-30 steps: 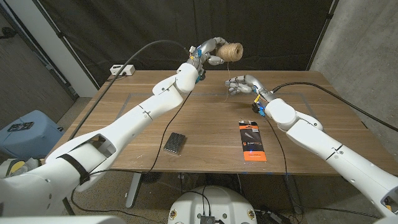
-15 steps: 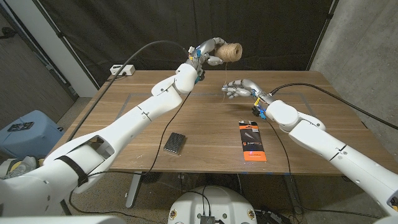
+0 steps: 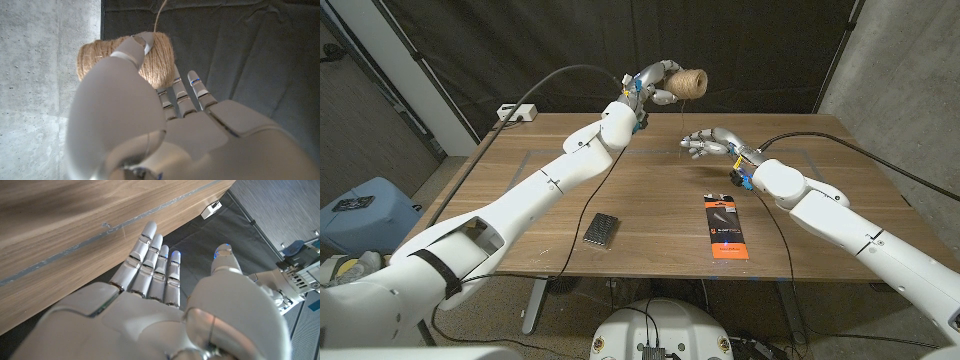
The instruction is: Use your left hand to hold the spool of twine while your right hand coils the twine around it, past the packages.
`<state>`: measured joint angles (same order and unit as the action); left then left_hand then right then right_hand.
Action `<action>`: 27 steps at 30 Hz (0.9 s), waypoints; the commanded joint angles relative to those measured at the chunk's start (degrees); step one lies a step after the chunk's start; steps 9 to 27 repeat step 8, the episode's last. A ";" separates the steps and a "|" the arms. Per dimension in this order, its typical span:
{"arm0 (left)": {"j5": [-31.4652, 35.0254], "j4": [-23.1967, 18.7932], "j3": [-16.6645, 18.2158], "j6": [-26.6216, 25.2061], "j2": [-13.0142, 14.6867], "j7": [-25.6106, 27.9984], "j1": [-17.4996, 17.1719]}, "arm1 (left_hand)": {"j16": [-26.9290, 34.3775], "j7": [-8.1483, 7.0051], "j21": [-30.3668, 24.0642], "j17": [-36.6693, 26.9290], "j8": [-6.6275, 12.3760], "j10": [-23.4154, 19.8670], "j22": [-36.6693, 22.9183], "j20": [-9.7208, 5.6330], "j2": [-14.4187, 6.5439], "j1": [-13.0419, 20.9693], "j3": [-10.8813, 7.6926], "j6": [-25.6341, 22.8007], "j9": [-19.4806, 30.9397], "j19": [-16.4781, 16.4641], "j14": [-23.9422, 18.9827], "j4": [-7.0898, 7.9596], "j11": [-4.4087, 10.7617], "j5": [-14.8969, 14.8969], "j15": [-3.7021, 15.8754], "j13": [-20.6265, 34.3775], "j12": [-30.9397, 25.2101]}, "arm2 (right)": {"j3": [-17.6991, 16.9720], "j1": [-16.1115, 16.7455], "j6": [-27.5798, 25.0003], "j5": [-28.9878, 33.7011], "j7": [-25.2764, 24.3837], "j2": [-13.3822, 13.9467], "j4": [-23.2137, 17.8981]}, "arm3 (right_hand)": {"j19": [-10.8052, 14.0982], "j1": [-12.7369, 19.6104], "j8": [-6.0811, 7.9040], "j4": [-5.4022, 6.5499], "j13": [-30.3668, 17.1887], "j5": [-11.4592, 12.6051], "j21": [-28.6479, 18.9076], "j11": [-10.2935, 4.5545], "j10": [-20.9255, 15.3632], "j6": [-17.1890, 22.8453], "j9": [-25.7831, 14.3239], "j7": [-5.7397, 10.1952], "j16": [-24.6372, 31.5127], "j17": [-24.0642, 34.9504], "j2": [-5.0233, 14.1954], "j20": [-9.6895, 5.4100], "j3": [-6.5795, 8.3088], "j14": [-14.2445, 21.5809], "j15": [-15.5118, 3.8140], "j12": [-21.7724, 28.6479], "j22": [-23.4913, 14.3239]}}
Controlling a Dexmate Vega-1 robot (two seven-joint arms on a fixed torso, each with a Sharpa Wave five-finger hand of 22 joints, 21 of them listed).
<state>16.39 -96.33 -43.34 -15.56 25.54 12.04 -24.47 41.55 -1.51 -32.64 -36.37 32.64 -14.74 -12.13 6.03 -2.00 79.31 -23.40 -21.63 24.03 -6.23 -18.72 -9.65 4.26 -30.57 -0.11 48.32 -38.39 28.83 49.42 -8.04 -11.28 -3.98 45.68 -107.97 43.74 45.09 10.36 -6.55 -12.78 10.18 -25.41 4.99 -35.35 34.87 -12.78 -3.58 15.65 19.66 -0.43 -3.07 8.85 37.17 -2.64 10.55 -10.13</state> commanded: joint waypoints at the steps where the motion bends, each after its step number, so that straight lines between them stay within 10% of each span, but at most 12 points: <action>1: -0.10 0.92 -0.10 0.09 -0.35 0.41 0.44 | 0.17 5.49 -0.29 -0.18 0.02 -4.34 -0.28 0.29 -2.88 -2.42 -0.66 -5.91 1.32 0.44 0.21 0.47 -4.50 -0.62 -0.22 1.01 -0.35 | 0.00 -1.08 0.58 -0.22 0.49 -0.21 1.59 | -0.15 -0.31 0.40 0.18 0.04 0.39 0.09 0.06 0.45 -0.20 0.05 0.05 -0.34 0.18 0.00 0.08 -0.08 -0.12 0.08 -0.09 -0.05; 27: -0.34 1.20 0.15 0.07 -0.05 0.33 0.57 | 0.13 5.50 -0.33 -0.10 0.00 -4.30 -0.27 0.27 -2.80 -2.43 -0.70 -6.08 1.38 0.51 0.18 0.42 -4.40 -0.68 -0.15 1.01 -0.32 | 0.81 -2.53 2.09 0.07 1.47 -1.15 3.52 | -0.53 -0.30 0.53 0.12 0.06 0.43 0.37 0.28 0.82 -0.27 0.08 0.01 -0.60 0.15 0.09 0.28 -0.13 -0.90 0.55 -0.04 -0.04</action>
